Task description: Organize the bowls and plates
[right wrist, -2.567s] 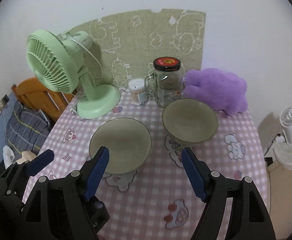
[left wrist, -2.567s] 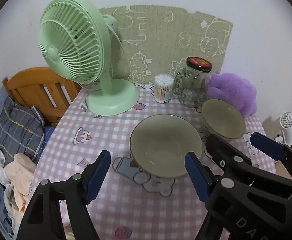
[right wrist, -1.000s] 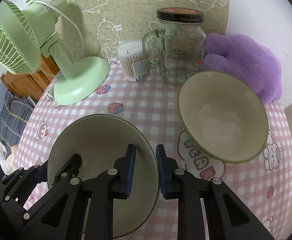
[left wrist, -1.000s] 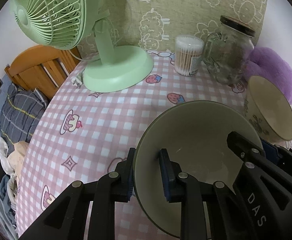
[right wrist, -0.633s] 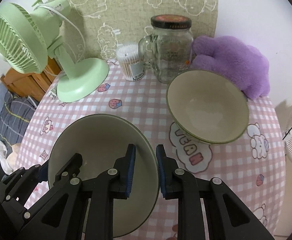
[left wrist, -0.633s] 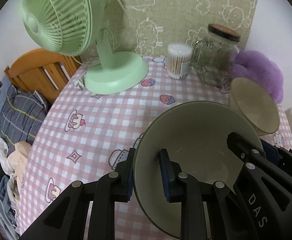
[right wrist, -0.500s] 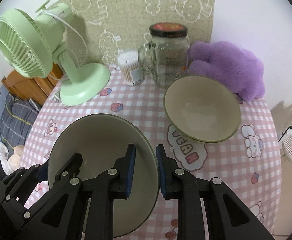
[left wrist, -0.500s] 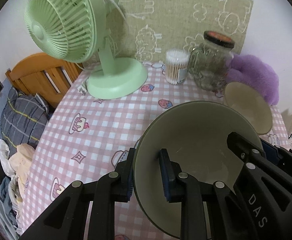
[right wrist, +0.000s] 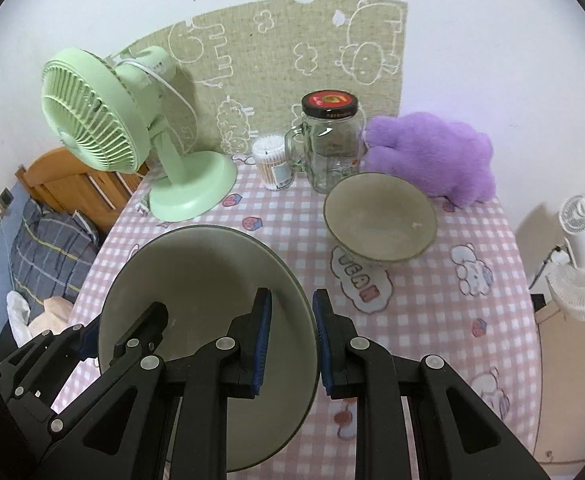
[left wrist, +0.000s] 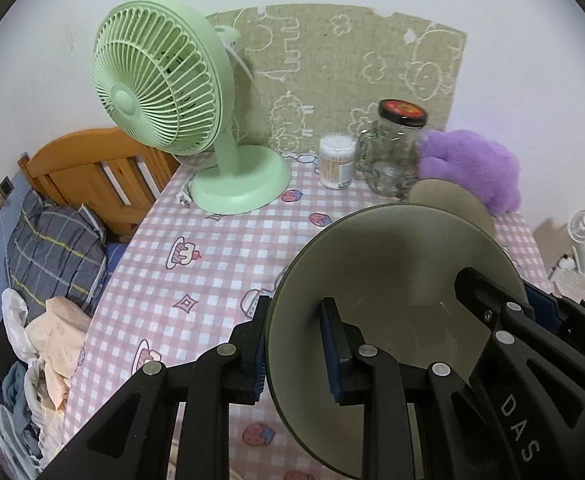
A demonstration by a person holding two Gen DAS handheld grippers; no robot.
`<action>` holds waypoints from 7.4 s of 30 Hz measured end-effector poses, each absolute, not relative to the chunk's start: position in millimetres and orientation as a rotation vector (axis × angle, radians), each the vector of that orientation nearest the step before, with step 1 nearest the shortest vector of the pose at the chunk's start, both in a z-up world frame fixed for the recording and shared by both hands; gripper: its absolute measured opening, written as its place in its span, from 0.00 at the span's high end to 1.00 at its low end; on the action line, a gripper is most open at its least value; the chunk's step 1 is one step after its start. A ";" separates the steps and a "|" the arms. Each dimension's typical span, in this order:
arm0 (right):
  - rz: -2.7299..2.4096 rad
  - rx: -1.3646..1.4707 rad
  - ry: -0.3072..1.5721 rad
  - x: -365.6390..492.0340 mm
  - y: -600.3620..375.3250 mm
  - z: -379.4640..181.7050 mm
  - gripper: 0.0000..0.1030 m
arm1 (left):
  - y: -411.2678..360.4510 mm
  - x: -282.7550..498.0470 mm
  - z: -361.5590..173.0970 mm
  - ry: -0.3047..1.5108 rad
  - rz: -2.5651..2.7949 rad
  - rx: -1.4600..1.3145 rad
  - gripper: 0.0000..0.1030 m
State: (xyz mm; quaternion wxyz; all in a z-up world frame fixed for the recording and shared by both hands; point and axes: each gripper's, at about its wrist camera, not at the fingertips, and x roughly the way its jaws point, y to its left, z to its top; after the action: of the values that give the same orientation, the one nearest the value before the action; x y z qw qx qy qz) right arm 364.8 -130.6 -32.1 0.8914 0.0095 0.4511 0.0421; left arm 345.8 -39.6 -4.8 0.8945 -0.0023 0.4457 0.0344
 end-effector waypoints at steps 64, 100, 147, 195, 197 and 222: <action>-0.002 0.073 1.123 170.9 -183.1 -79.0 0.76 | -90.3 183.6 -57.8 1.084 -0.063 0.081 0.76; -0.049 0.023 1.109 167.7 -161.2 -76.7 0.48 | -71.2 178.1 -56.0 1.128 -0.188 0.016 0.52; 0.157 0.028 0.868 314.1 -220.7 17.9 0.20 | -130.3 317.0 42.0 0.865 -0.014 0.038 0.19; 0.015 -0.001 0.995 530.5 -260.1 -127.6 0.62 | -160.1 516.2 -104.1 1.022 0.023 0.027 0.86; -0.008 -0.015 0.989 531.1 -260.7 -129.7 0.77 | -162.7 516.8 -105.3 1.022 0.027 0.034 0.87; -0.056 -0.032 0.948 490.3 -255.0 -75.0 0.81 | -154.8 482.5 -46.3 0.986 -0.024 0.036 0.87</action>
State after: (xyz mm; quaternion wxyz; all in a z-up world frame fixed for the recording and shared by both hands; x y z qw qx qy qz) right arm 490.3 -255.0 -75.0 0.8893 -0.0156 0.4563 -0.0269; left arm 482.5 -154.8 -46.3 0.8806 0.0173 0.4734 -0.0116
